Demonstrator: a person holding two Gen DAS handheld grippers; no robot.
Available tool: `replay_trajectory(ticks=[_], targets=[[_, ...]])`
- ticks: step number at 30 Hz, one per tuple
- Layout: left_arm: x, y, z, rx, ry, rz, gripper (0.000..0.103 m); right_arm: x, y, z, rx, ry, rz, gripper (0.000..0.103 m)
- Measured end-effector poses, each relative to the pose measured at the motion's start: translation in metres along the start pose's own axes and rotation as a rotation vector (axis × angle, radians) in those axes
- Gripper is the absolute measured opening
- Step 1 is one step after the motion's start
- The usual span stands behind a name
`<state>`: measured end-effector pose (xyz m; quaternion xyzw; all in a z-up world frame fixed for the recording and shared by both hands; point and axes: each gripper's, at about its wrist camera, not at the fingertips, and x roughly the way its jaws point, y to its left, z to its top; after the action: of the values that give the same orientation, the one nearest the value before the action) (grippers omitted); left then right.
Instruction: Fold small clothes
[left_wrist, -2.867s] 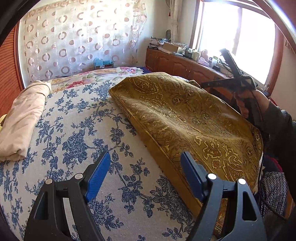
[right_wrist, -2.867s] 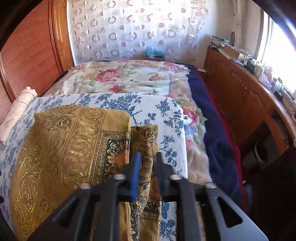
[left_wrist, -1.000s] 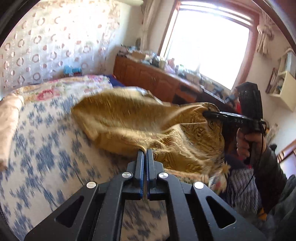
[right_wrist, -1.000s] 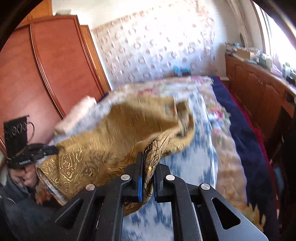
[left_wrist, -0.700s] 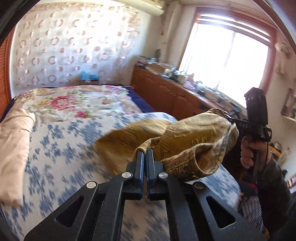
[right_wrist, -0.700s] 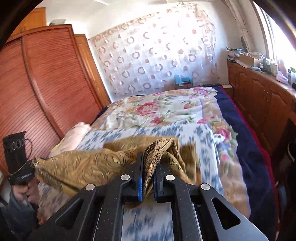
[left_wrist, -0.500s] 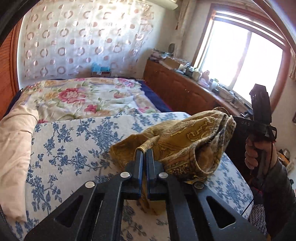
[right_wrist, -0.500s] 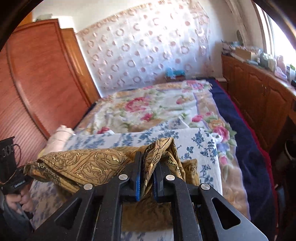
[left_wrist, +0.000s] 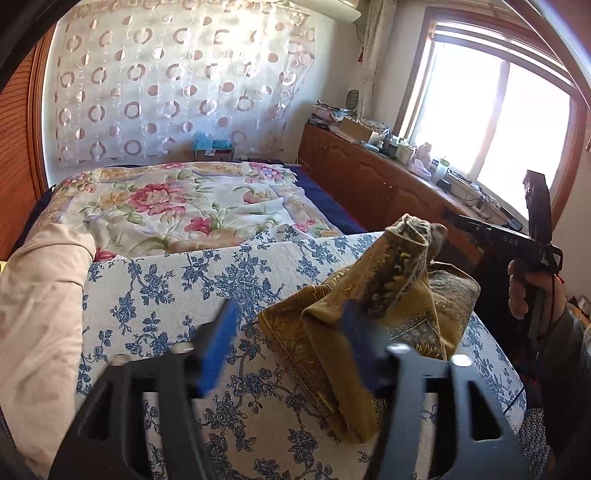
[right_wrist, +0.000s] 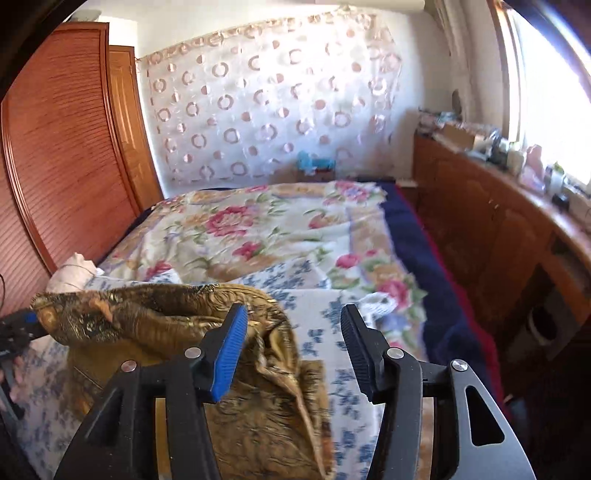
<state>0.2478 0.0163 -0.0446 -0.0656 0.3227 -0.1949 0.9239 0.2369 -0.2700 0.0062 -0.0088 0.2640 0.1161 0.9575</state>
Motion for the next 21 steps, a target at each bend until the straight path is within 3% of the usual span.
replay_trajectory(ticks=[5,12,17,19,21], targets=[[-0.003,0.003,-0.002,-0.013,0.002,0.008,0.078,-0.005,0.008,-0.027,-0.033,0.011,0.065,0.059],[0.006,-0.006,0.003,0.001,0.017,-0.009,0.078,0.031,0.015,-0.039,-0.098,0.143,0.079,0.06],[0.025,-0.012,0.006,0.013,0.045,-0.017,0.078,0.051,0.009,-0.033,-0.089,0.187,-0.001,0.06],[0.034,-0.011,0.009,0.014,0.043,0.014,0.078,0.048,0.006,-0.025,-0.07,0.191,-0.033,0.06],[0.047,0.001,0.012,0.004,0.041,0.136,0.078,0.043,0.009,-0.019,-0.044,0.183,-0.035,0.06]])
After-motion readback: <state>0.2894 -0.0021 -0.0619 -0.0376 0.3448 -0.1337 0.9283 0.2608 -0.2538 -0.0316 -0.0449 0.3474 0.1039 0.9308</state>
